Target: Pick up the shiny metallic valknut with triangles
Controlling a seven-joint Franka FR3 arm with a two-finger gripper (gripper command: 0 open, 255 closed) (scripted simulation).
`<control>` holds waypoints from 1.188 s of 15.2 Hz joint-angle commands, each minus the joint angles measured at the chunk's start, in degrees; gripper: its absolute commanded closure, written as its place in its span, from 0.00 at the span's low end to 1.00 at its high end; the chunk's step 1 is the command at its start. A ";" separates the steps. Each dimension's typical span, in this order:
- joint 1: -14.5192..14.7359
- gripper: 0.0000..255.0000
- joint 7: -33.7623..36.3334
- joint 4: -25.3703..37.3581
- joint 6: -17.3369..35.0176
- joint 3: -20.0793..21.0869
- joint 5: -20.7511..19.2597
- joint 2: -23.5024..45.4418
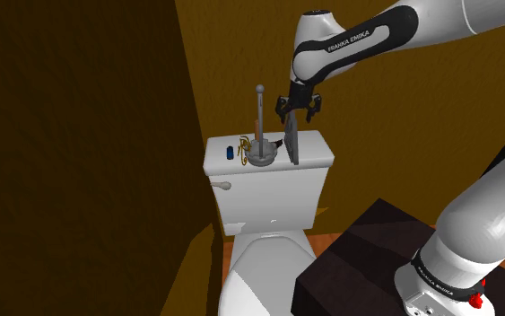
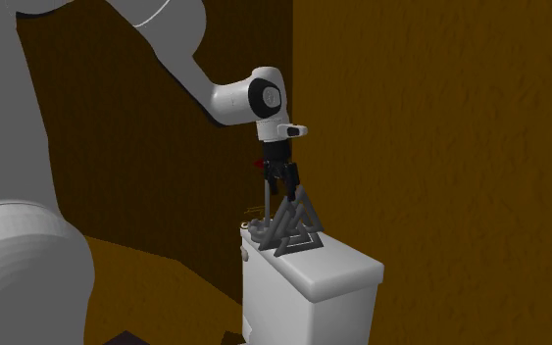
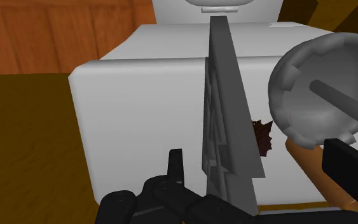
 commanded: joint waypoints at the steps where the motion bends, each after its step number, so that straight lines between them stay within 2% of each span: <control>1: -0.05 0.00 -0.04 -0.37 0.57 -0.05 -0.04 0.16; 2: -0.04 1.00 -0.01 -0.34 0.60 -0.03 -0.05 0.23; 11: -0.04 1.00 -0.04 -0.37 0.57 -0.05 -0.04 0.17; 18: -0.02 1.00 -0.51 3.62 -4.83 -0.16 0.34 -1.26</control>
